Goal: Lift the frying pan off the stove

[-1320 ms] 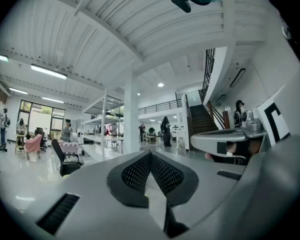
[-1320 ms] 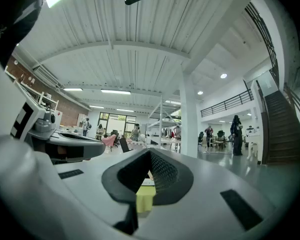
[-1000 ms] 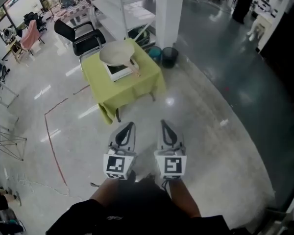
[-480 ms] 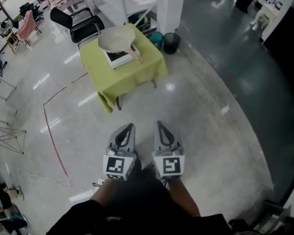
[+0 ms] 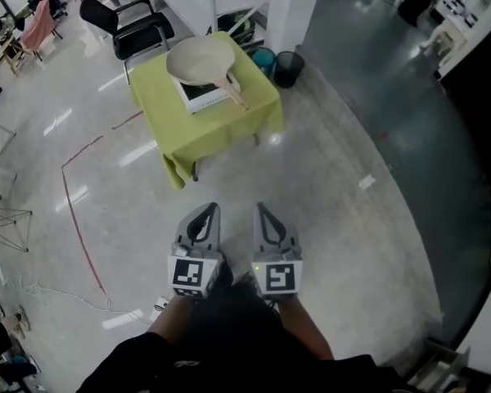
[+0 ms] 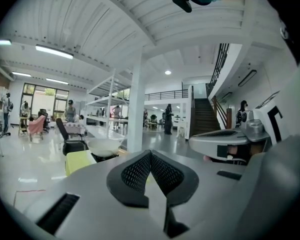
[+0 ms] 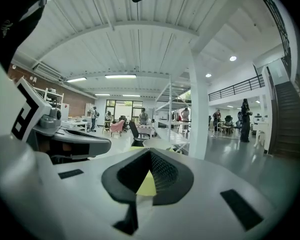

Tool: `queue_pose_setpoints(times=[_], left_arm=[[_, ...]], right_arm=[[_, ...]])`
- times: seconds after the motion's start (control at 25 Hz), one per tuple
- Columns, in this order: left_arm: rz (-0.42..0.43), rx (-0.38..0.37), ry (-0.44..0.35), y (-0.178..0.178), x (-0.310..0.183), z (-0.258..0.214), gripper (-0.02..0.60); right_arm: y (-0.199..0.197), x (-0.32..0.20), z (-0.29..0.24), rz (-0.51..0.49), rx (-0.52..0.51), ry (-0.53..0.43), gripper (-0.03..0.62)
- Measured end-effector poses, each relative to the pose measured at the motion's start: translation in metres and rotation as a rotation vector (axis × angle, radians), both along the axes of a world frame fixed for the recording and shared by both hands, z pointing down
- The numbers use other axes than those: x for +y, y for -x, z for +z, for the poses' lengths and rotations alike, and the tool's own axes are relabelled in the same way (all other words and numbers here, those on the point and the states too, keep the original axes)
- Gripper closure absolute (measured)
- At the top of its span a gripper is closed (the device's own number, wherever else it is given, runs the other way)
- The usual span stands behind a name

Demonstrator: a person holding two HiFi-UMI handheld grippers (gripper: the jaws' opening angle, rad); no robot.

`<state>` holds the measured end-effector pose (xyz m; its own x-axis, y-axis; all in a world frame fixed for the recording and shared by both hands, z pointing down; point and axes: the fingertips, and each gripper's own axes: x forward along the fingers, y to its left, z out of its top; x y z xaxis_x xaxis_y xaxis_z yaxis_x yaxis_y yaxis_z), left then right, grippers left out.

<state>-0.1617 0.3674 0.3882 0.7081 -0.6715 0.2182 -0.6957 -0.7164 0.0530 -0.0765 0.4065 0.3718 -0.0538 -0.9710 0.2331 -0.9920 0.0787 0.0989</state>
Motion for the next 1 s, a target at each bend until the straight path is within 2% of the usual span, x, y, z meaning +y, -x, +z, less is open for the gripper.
queue_pose_setpoints(times=[0.36, 0.56, 0.84, 1.0], left_arm=[[0.031, 0.053, 0.037, 0.024, -0.106, -0.003, 0.537], [0.061, 0.066, 0.013, 0.037, -0.148, 0.001, 0.537], [0.094, 0.13, 0.154, 0.029, -0.175, 0.024, 0.537], [0.067, 0.113, 0.19, 0.018, -0.2, 0.039, 0.537]], right_arm=[[0.011, -0.1, 0.009, 0.005, 0.068, 0.046, 0.579], [0.012, -0.136, 0.007, 0.021, 0.073, 0.064, 0.579], [-0.005, -0.164, 0.017, 0.048, 0.052, 0.111, 0.579], [-0.023, -0.182, 0.035, 0.021, 0.073, 0.157, 0.579]])
